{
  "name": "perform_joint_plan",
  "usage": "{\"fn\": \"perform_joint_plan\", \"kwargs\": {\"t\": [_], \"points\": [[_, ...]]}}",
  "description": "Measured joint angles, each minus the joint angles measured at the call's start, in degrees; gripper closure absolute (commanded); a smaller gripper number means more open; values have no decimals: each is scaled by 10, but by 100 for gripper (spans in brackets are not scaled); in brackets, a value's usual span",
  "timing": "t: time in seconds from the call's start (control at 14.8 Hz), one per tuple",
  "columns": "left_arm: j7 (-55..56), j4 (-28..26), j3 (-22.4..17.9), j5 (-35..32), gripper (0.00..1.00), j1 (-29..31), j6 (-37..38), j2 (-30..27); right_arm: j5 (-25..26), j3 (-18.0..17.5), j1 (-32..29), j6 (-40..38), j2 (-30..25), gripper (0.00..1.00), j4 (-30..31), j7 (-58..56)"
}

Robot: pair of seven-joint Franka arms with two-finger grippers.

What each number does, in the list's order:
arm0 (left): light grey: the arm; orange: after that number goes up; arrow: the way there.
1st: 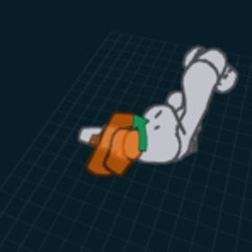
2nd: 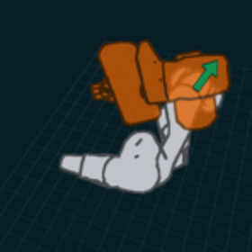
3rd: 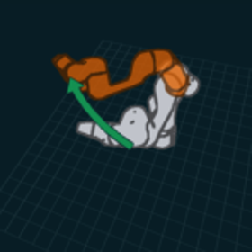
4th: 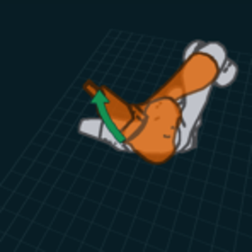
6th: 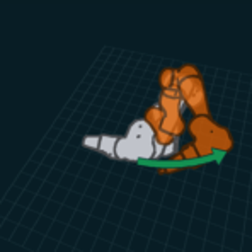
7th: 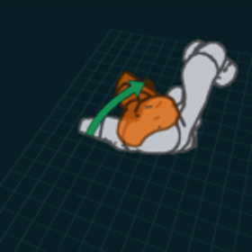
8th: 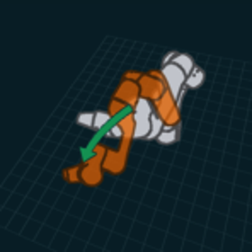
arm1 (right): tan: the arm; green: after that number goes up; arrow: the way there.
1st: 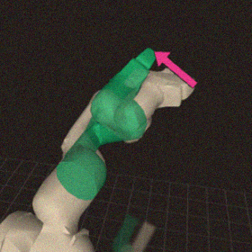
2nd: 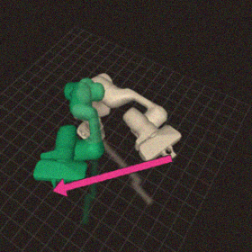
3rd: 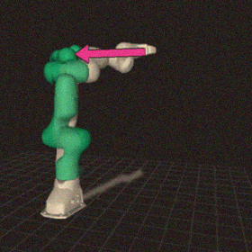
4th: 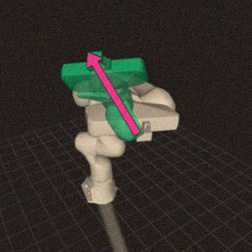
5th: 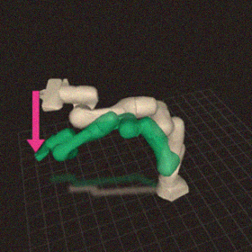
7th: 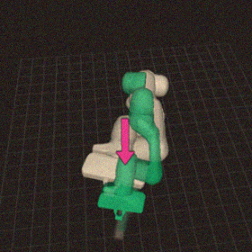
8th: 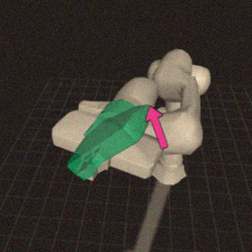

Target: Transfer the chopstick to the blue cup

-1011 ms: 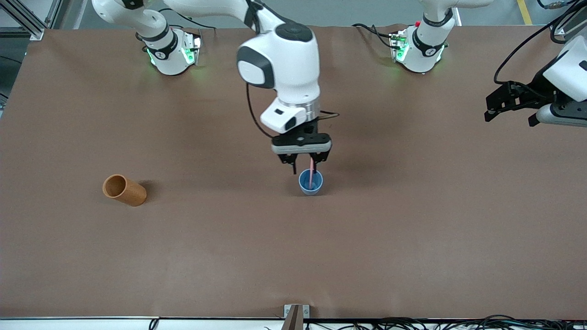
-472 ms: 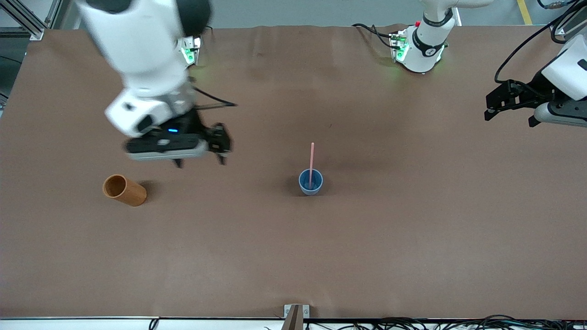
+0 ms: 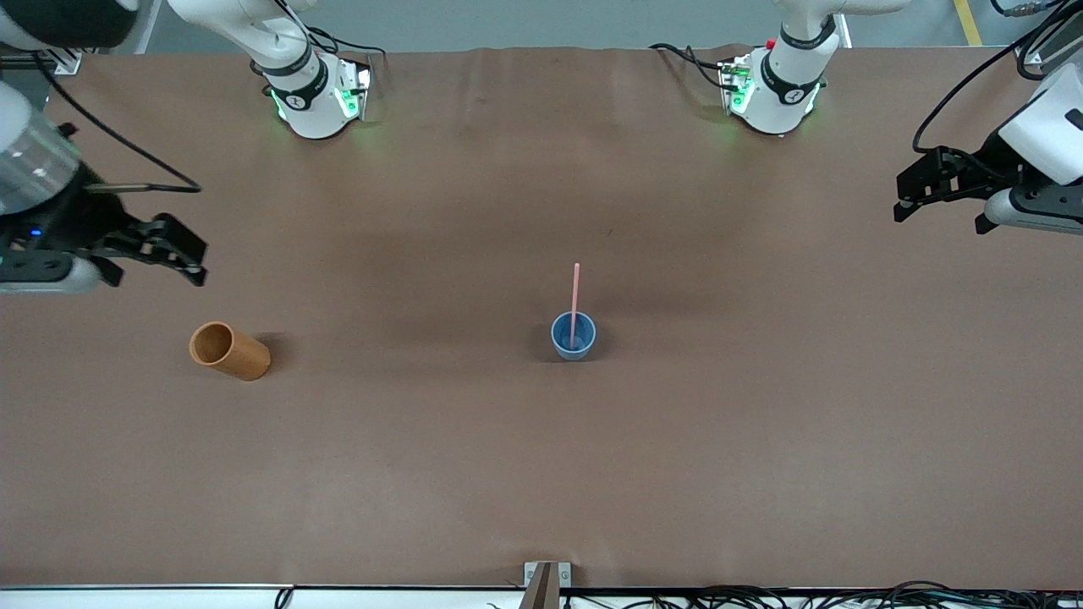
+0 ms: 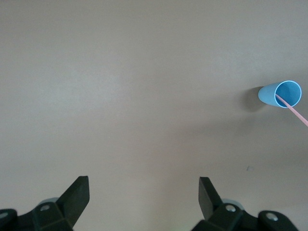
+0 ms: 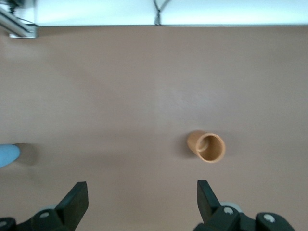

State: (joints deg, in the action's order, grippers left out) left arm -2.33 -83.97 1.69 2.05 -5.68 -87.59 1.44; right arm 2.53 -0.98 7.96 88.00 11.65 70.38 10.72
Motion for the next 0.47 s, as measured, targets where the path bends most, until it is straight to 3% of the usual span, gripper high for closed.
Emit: {"fn": "perform_joint_plan", "kwargs": {"t": [0.27, 0.47], "points": [[-1, 0, -1, 0, 0, 0, 0, 0, 0, 0, -49, -3, -69, 0, 84, -10], [-1, 0, -1, 0, 0, 0, 0, 1, 0, 0, -68, -13, -97, 0, 97, -21]]}}
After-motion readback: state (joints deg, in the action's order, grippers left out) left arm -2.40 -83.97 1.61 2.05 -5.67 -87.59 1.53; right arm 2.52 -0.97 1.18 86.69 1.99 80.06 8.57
